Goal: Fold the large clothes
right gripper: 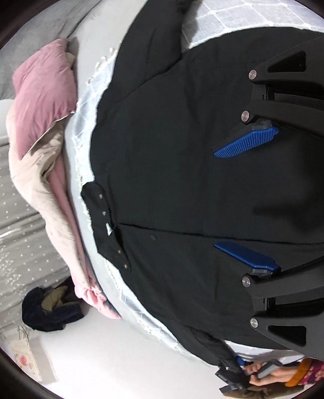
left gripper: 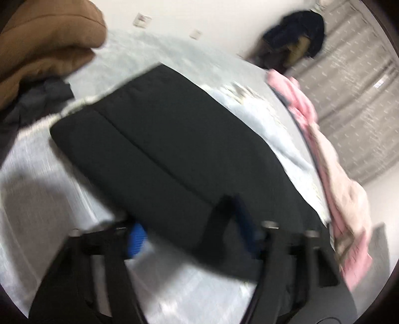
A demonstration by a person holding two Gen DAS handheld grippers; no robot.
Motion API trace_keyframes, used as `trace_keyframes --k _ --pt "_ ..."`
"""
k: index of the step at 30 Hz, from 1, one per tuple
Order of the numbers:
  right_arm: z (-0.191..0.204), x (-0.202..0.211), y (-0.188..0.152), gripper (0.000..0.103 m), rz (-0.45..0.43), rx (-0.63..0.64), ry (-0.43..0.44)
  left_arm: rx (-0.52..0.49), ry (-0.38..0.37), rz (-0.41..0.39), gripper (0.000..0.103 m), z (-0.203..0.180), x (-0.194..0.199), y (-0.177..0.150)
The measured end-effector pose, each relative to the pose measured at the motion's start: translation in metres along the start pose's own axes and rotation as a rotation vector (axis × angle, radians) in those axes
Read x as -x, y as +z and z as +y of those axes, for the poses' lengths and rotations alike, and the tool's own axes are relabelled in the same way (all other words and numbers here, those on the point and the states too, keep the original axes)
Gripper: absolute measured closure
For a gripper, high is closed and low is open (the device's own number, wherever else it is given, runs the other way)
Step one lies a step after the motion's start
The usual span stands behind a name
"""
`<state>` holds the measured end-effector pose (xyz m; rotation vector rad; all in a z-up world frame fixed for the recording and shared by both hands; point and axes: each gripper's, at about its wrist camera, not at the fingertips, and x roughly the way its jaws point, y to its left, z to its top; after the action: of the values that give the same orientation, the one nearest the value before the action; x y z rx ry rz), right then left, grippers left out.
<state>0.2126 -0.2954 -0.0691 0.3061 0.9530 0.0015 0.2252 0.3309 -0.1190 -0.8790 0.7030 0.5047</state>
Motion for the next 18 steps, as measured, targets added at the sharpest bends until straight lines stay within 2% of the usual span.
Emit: trace_keyframes --k 2,4,7,10,13,14,18 --pt "-0.006 -0.002 -0.001 0.032 0.004 -0.022 0.003 0.036 0.041 -0.036 0.077 0.006 -0.001 0.008" --pt "-0.012 0.000 0.000 0.032 -0.003 -0.034 0.003 0.028 0.072 -0.078 0.089 -0.001 0.003 0.015" --pt "-0.018 0.003 0.002 0.032 -0.025 -0.037 -0.017 -0.048 0.077 -0.180 0.093 -0.031 0.025 0.018" --pt "-0.026 0.005 0.002 0.032 -0.026 -0.064 -0.009 -0.149 -0.011 -0.285 0.093 -0.074 0.058 0.018" --pt "-0.029 0.007 0.002 0.032 -0.030 -0.087 0.008 -0.245 -0.141 -0.344 0.093 -0.123 0.089 0.010" --pt "-0.029 0.008 0.001 0.032 -0.033 -0.085 0.009 -0.302 -0.205 -0.362 0.093 -0.146 0.103 0.002" --pt "-0.025 0.009 0.003 0.032 -0.044 -0.073 0.018 -0.484 -0.376 -0.349 0.093 -0.213 0.133 -0.034"
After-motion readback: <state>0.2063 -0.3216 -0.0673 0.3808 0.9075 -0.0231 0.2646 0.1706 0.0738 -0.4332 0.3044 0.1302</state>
